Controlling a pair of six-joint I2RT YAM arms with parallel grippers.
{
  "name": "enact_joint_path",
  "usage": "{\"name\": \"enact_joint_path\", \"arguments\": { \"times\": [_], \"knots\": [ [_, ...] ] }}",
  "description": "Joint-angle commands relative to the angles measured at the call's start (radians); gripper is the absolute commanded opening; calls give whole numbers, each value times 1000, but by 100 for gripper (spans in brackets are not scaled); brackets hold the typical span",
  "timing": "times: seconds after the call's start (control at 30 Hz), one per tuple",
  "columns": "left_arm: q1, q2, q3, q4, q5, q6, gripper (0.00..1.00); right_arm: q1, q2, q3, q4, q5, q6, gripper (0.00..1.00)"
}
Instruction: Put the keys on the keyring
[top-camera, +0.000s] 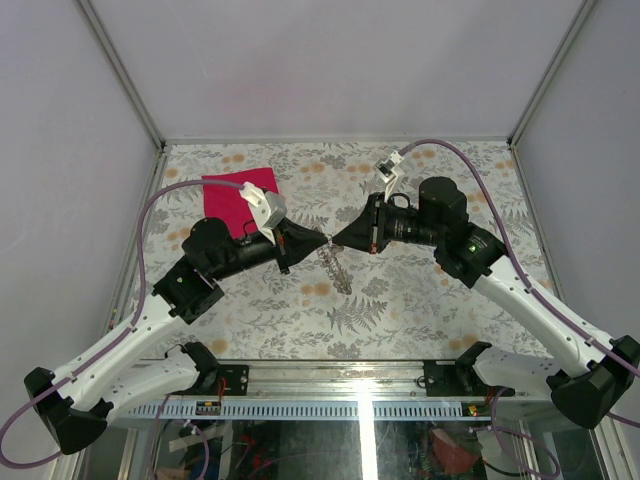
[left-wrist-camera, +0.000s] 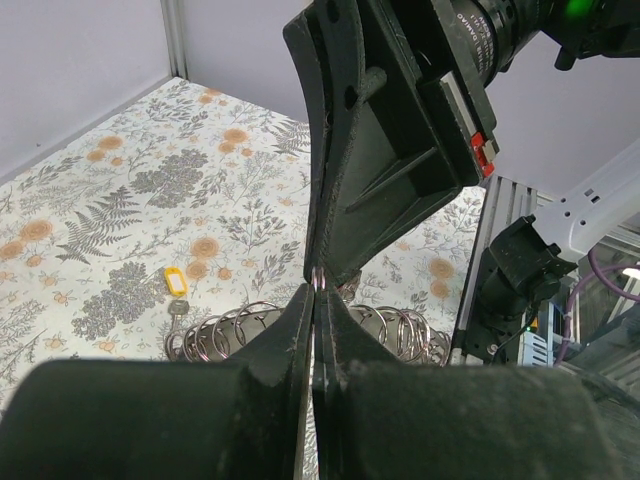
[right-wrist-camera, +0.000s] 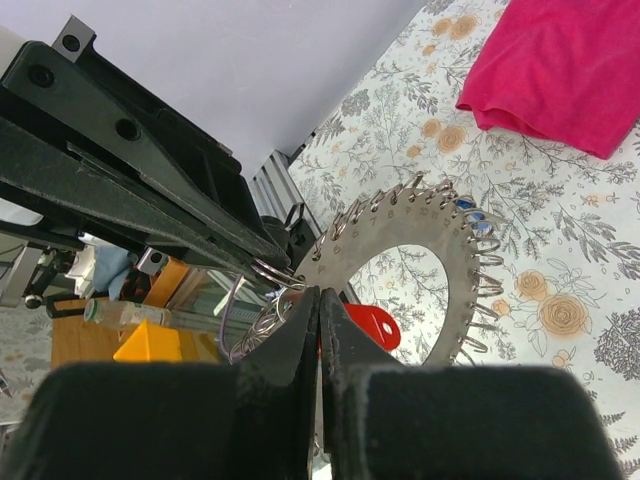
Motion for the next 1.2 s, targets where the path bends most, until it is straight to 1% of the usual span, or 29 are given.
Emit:
{"name": "enact_joint_path", "arguments": {
  "times": [0.0, 0.1, 0.17, 0.37, 0.47, 0.6, 0.67, 0.83, 0.9, 1.03, 1.17],
  "knots": [
    [4, -17, 18, 107, 6, -5, 0, -2, -12, 28, 20, -5, -55, 4],
    [5, -17, 21, 104, 9, -3, 0, -2, -41, 46, -17, 51, -121, 17],
    [4, -17, 21, 104, 11, -3, 0, -2, -69, 42, -10, 79, -154, 26],
    [4, -19, 25, 107, 41, -6, 0, -2, -167, 15, 44, 125, -256, 38],
    [4, -18, 26, 116, 79, -7, 0, -2, -229, -32, 104, 132, -329, 44],
    [5, -10, 39, 133, 158, -13, 0, -1, -289, -120, 206, 78, -461, 46],
    [4, -4, 45, 140, 204, -20, 0, -2, -316, -184, 286, 57, -515, 46],
    [4, 6, 59, 145, 262, -29, 0, -2, -362, -281, 436, -32, -582, 47],
    [3, 12, 63, 147, 284, -30, 0, -2, -367, -295, 461, -61, -594, 47],
    [2, 28, 81, 141, 329, -31, 0, -2, -352, -286, 458, -119, -627, 43],
    [3, 41, 91, 136, 344, -31, 0, -3, -319, -265, 445, -181, -634, 40]
  ]
}}
